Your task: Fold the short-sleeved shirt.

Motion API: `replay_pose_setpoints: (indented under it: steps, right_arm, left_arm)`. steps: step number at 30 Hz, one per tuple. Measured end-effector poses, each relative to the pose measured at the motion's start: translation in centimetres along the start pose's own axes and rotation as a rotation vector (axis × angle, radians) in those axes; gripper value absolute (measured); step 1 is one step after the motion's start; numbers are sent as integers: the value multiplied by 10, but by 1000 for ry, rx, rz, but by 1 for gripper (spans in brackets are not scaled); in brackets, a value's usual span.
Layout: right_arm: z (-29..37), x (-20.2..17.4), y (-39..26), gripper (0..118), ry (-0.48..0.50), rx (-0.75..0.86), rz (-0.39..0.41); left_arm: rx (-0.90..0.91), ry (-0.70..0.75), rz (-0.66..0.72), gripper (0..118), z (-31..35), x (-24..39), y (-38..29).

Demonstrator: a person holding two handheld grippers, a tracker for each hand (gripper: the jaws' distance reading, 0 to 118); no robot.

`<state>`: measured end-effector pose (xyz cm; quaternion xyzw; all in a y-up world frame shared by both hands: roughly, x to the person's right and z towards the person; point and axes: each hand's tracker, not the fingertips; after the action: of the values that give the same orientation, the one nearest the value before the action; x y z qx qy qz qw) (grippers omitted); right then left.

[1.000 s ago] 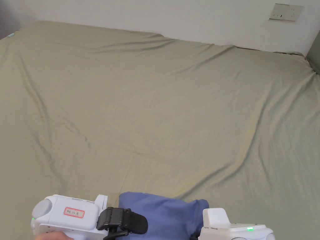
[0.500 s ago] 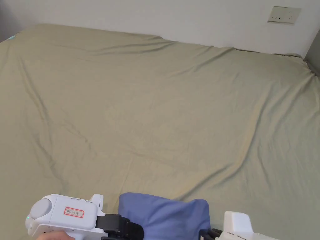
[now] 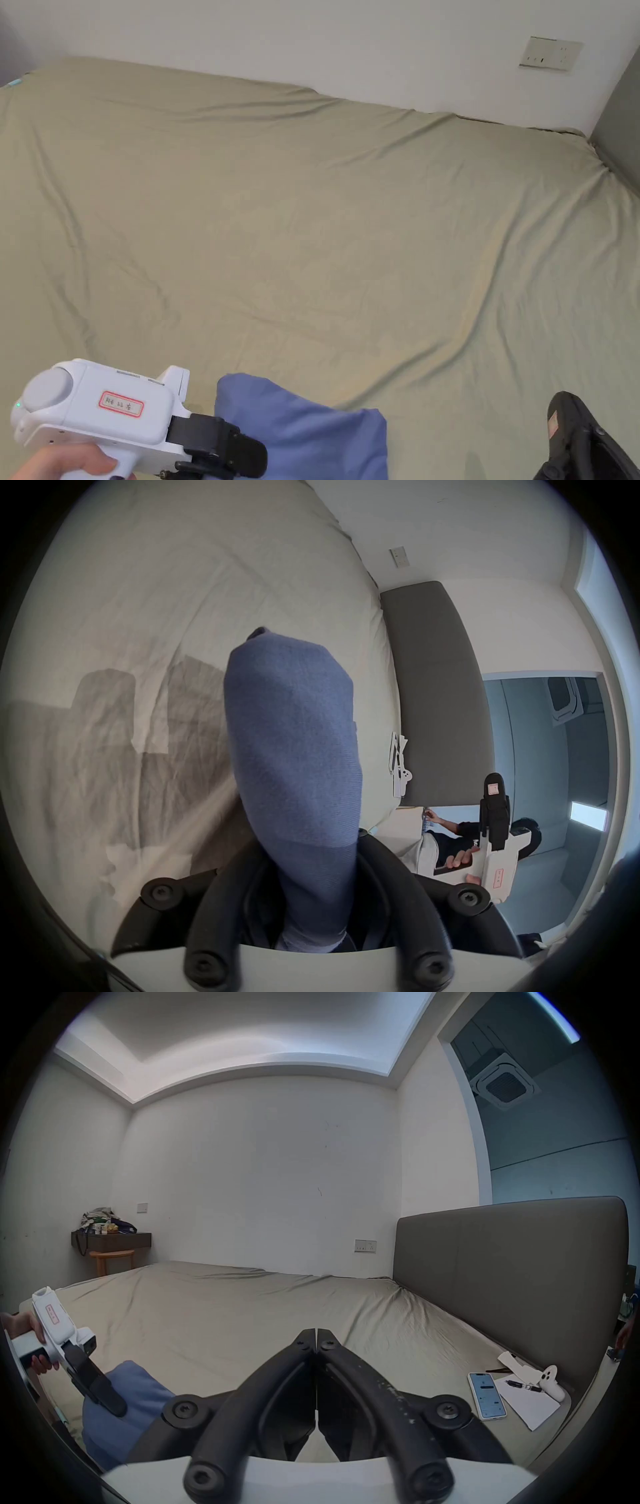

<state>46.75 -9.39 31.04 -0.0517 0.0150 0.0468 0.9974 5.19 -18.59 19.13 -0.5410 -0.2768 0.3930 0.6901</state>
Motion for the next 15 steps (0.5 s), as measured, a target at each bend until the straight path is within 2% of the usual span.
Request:
replay_pose_setpoints:
  steps: [4,8,13,15]
  right_arm:
    - [-6,-6,6,3,9,-7,-9]
    - [-18,-17,11,3,28,-29,-22]
    - [-36,-47,20,3,58,-46,-5]
    - [-45,-63,23,3,76,-57,41]
  left_arm:
    - [-3,34,-6,22,49,2,9]
    - [39,160,-4,22,124,-9,19]
    - [125,287,70,22,226,-46,33]
    - [137,367,97,22,258,-64,39]
